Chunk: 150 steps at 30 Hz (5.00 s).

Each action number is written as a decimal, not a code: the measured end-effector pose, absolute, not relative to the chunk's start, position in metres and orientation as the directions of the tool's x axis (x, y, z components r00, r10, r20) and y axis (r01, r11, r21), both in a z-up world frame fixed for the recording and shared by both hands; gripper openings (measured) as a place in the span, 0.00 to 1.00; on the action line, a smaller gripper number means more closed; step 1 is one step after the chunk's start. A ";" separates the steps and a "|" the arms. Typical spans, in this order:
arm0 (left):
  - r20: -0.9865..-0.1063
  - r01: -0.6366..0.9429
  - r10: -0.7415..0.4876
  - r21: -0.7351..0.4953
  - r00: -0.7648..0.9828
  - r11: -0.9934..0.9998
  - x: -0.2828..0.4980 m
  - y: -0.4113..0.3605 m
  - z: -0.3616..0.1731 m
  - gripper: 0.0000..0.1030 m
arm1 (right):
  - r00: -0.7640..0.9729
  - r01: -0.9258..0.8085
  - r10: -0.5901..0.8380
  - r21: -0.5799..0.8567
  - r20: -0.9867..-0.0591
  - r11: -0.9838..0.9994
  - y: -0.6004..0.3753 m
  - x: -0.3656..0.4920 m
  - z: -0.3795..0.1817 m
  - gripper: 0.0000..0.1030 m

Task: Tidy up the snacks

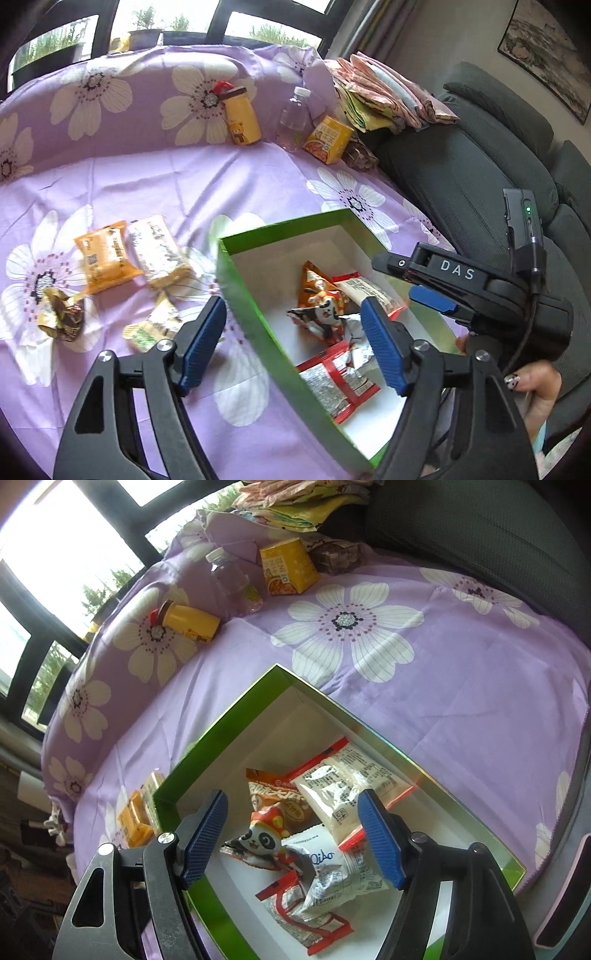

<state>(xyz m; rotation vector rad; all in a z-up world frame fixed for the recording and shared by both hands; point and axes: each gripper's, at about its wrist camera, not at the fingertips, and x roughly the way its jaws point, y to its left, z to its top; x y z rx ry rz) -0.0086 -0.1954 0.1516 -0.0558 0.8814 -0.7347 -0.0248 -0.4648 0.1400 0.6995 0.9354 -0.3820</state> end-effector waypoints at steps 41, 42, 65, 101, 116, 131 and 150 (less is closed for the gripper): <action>-0.814 0.022 -0.278 -0.311 0.509 0.950 0.041 0.053 0.087 0.82 | 0.480 0.083 0.207 0.279 -0.853 0.957 -0.245 0.101 0.126 0.78; -0.815 0.017 -0.284 -0.320 0.504 0.947 0.042 0.055 0.086 0.82 | 0.454 0.068 0.217 0.276 -0.864 0.959 -0.237 0.112 0.119 0.78; -0.820 0.018 -0.308 -0.342 0.482 0.939 0.048 0.058 0.082 0.99 | 0.359 0.035 0.058 0.076 -0.932 0.996 -0.186 0.185 0.044 0.69; -0.900 0.035 -0.176 -0.177 0.399 0.984 0.039 0.032 0.056 0.99 | 0.215 0.025 0.270 0.281 -0.939 0.959 -0.191 0.019 0.062 0.57; -0.901 0.111 -0.241 -0.215 0.361 0.970 0.022 0.012 0.060 0.98 | 0.406 0.064 0.342 0.399 -0.848 0.915 -0.233 0.008 0.105 0.69; -0.871 0.261 -0.425 -0.362 0.246 0.895 -0.001 -0.026 0.057 0.81 | 0.363 0.137 0.454 0.529 -0.814 0.838 -0.249 0.008 0.092 0.62; -0.818 0.368 -0.552 -0.468 0.164 0.803 -0.017 -0.064 0.045 0.58 | 0.248 0.160 0.482 0.526 -0.841 0.835 -0.239 0.014 0.065 0.44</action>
